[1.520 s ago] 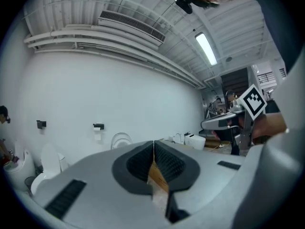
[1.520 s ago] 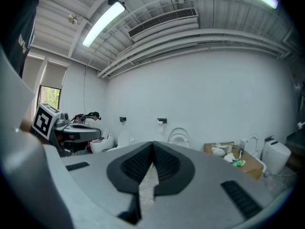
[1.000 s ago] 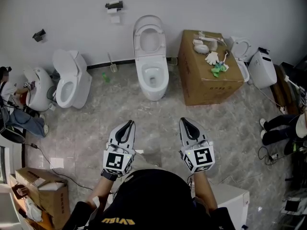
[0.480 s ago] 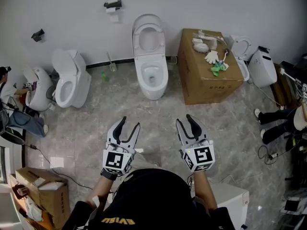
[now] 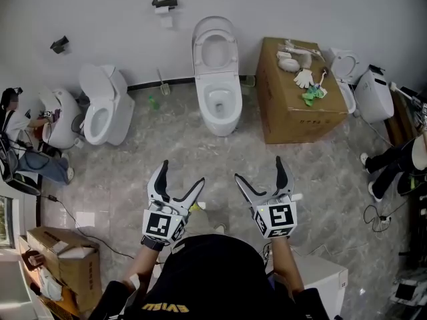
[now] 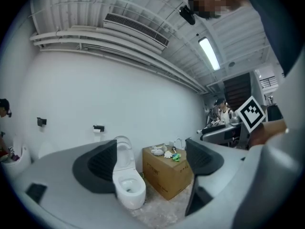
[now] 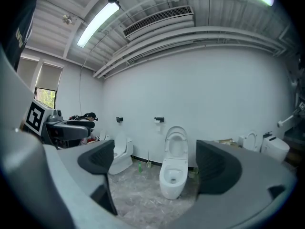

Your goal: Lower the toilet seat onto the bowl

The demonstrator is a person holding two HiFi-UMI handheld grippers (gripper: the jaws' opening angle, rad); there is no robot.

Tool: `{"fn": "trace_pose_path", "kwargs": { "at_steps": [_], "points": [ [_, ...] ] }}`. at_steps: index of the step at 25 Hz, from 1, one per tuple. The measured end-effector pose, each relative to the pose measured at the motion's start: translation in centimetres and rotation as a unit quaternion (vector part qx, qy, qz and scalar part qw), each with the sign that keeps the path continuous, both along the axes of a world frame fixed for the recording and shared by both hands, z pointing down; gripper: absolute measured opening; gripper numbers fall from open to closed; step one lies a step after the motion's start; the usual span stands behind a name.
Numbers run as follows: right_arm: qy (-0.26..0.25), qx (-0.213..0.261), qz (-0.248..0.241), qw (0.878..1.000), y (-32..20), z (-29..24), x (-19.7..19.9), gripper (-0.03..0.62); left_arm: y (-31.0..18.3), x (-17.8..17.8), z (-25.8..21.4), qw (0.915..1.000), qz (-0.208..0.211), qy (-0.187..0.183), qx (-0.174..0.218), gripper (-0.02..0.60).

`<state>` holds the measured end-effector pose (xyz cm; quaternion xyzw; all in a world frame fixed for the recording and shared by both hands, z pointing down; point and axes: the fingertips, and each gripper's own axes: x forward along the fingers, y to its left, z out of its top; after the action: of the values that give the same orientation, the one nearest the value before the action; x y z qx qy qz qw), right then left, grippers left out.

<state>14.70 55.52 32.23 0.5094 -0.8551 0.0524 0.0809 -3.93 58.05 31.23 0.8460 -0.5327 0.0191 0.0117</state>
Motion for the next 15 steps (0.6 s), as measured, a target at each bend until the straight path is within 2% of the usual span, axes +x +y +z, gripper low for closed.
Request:
{"fn": "trace_pose_path", "kwargs": {
  "at_steps": [2,3,8,12,15],
  "points": [
    [0.007,0.004,0.0,1.0,-0.4,0.0,-0.3,0.571,-0.3,-1.2,0.3,0.9999,0.001,0.011,-0.012,0.465],
    [0.011,0.005,-0.001,1.0,-0.5,0.1,-0.4,0.583,-0.6,-2.0,0.6,0.9997,-0.003,0.015,-0.019,0.471],
    [0.024,-0.007,0.001,1.0,-1.8,0.8,-0.5,0.583,-2.6,-4.9,1.1,0.999,-0.023,0.018,-0.033,0.488],
    [0.027,-0.016,0.01,0.999,-4.0,1.0,-0.6,0.583,-4.9,-5.8,1.2,0.9991,-0.014,0.019,-0.037,0.489],
    [0.029,-0.017,0.02,0.999,-5.8,0.8,-1.0,0.583,-6.7,-6.5,1.4,0.9993,-0.01,0.006,-0.035,0.489]
  ]
}}
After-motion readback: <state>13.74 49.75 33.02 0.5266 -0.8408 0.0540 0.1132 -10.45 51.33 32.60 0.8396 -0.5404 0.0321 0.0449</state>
